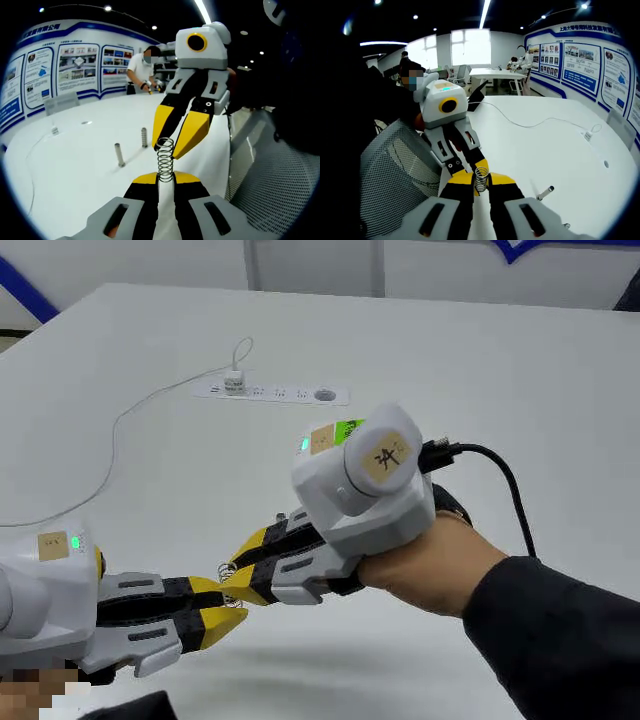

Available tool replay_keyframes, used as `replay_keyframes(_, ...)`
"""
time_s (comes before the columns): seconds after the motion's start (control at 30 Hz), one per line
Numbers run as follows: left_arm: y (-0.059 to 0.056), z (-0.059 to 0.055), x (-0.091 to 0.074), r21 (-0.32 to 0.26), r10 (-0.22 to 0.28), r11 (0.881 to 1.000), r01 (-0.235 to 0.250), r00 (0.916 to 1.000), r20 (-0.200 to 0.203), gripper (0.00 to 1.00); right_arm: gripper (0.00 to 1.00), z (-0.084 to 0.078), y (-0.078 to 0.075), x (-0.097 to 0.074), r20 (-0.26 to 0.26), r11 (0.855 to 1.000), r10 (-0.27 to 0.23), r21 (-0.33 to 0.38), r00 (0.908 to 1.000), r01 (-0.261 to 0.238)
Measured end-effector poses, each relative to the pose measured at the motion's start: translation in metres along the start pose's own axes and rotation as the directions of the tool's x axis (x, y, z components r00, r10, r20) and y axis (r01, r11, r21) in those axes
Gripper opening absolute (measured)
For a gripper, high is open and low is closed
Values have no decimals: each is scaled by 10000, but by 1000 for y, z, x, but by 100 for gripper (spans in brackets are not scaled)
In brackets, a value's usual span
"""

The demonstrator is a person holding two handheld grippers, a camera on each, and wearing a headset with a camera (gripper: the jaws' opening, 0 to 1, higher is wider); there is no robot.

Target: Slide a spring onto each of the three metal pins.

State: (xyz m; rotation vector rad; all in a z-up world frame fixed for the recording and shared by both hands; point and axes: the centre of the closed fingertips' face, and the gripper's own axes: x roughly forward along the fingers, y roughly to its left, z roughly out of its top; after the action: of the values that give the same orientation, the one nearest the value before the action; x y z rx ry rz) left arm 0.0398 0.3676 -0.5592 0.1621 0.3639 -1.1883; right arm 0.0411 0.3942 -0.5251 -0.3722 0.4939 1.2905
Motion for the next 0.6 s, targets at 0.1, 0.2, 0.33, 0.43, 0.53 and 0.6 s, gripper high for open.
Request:
replay_keyframes(0.1,0,0,0,44,-4,10000,4,10000,-31,10,12,0,0,1,-3,10000,13,35,10000,-13)
replay_keyframes(0.2,0,-1,0,102,-29,9999,29,10000,-66,10,12,0,1,2,28,10000,52,72,10000,-53)
replay_keyframes(0.33,0,-2,1,167,-35,9999,37,9999,-123,10,12,-1,1,3,34,9998,101,180,9999,-101)
replay_keyframes(0.43,0,-2,1,163,-25,9999,27,9999,-123,10,12,-1,1,4,48,9998,101,142,9999,-102)
replay_keyframes(0.53,1,-2,0,156,23,9999,-22,10000,-84,10,12,0,1,3,87,9999,84,84,9999,-85)
replay_keyframes(0.6,3,-2,0,195,89,9998,-87,9999,-80,11,12,0,1,3,87,9999,67,78,9999,-68)
